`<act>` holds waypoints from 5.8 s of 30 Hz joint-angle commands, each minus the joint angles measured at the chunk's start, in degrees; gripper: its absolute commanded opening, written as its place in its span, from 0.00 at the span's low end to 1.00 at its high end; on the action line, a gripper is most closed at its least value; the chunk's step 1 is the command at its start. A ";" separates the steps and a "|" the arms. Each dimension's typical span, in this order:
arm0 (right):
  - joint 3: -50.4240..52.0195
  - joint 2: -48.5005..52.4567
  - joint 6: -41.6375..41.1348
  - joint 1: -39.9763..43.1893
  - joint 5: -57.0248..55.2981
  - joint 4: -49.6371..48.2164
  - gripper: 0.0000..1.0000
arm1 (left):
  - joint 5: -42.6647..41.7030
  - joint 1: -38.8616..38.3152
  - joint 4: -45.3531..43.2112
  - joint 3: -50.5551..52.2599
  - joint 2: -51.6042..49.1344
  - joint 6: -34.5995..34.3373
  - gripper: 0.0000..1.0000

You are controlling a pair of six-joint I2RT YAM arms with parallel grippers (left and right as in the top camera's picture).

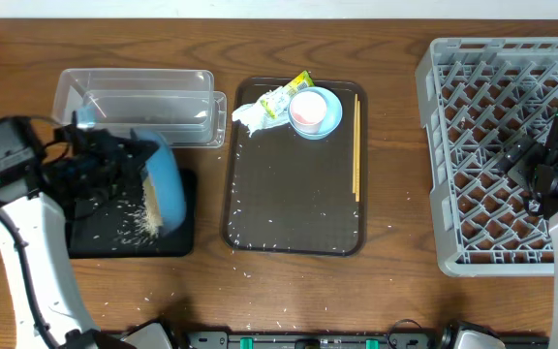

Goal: Sort waste into correct bins and load items into the dishwasher rack
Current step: 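Tilt the blue plate to pour the rice onto the black tray, then carry the empty blue plate back and set it on the brown tray, then open the left gripper and withdraw it over the black tray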

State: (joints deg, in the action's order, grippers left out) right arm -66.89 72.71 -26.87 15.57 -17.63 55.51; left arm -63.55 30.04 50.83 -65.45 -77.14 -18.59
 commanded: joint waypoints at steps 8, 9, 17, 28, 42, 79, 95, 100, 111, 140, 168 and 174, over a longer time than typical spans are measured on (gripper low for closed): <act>-0.02 -0.35 0.37 0.63 -0.98 0.07 0.99 | -21.03 9.53 -4.90 7.58 -0.37 3.58 0.06; -0.02 -0.35 0.37 0.63 -0.98 0.07 0.99 | -22.43 10.16 -5.09 8.15 -0.55 3.58 0.06; -0.02 -0.35 0.37 0.63 -0.98 0.07 0.99 | -24.96 14.45 -5.18 10.10 -2.78 3.58 0.06; -0.02 -0.35 0.37 0.63 -0.98 0.07 0.99 | -26.51 17.49 -4.42 10.12 -5.18 3.76 0.06; -0.02 -0.35 0.37 0.63 -0.98 0.07 0.99 | -22.95 18.49 2.58 10.10 -3.69 11.50 0.06; -0.02 -0.35 0.37 0.63 -0.98 0.07 0.99 | 27.47 -45.07 -11.82 7.23 31.32 -13.42 0.06; -0.02 -0.35 0.37 0.63 -0.98 0.07 0.99 | 60.26 -74.95 -22.77 7.23 4.33 -12.96 0.06; -0.02 -0.35 0.37 0.63 -0.98 0.07 0.99 | 60.41 -75.78 -28.06 7.23 -3.34 -9.44 0.06; -0.02 -0.35 0.37 0.63 -0.98 0.07 0.99 | 60.37 -75.78 -28.61 7.23 -9.51 -10.75 0.06; -0.02 -0.35 0.37 0.63 -0.98 0.07 0.99 | 65.59 -55.43 -14.03 7.13 13.22 -12.15 0.68; -0.02 -0.35 -0.09 0.63 -0.96 -5.70 0.99 | 65.99 -28.35 0.63 7.19 4.00 -11.69 0.88; -0.02 -0.35 -0.11 0.63 -0.92 -5.55 0.99 | 65.96 -28.35 0.59 7.19 3.89 -11.72 0.88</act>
State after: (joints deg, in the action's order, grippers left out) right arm -66.89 72.73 -26.89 15.57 -17.63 49.95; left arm 1.72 1.41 51.13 -57.23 -72.93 -31.07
